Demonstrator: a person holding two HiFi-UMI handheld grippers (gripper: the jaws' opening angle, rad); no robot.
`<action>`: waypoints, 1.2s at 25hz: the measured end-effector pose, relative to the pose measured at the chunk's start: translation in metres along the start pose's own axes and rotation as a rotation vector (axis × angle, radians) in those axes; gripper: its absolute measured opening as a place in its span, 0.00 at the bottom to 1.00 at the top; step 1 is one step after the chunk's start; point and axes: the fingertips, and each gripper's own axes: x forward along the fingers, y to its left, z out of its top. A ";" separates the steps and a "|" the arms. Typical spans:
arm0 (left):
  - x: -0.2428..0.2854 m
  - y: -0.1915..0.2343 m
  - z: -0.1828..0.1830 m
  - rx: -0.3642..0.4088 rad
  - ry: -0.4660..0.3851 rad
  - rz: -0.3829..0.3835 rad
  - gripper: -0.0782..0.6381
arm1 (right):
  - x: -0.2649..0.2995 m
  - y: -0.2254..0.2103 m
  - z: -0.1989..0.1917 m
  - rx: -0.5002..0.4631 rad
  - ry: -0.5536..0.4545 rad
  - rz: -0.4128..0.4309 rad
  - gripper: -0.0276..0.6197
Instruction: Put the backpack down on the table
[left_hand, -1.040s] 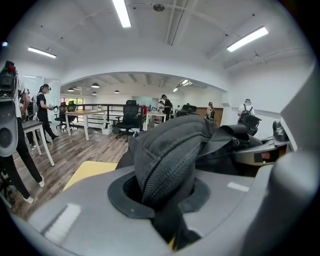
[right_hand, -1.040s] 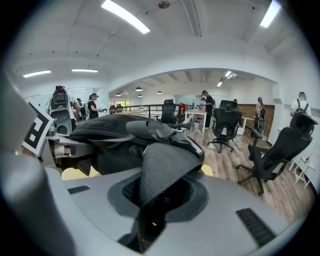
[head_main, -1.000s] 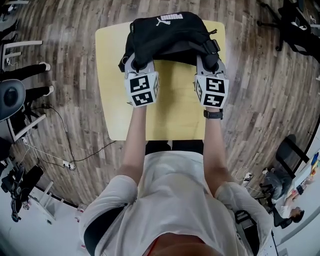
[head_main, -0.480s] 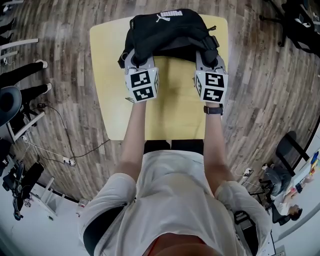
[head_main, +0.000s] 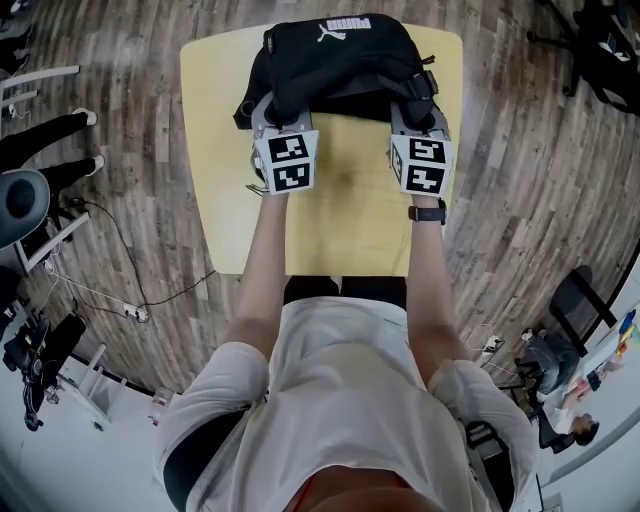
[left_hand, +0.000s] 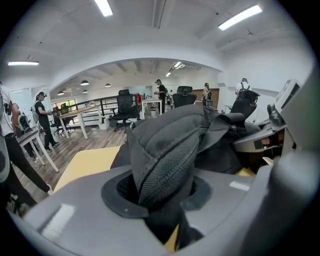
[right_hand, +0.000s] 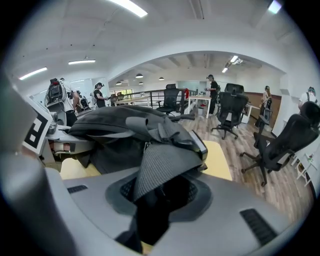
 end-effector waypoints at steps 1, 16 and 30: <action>0.002 0.001 -0.003 0.003 0.006 0.004 0.26 | 0.002 0.000 -0.002 0.006 0.012 0.002 0.19; -0.016 0.009 -0.008 -0.065 0.072 -0.103 0.63 | -0.017 0.000 -0.002 0.100 0.070 0.030 0.52; -0.084 0.005 0.003 -0.156 0.007 -0.061 0.68 | -0.086 0.011 0.014 0.111 -0.005 0.006 0.53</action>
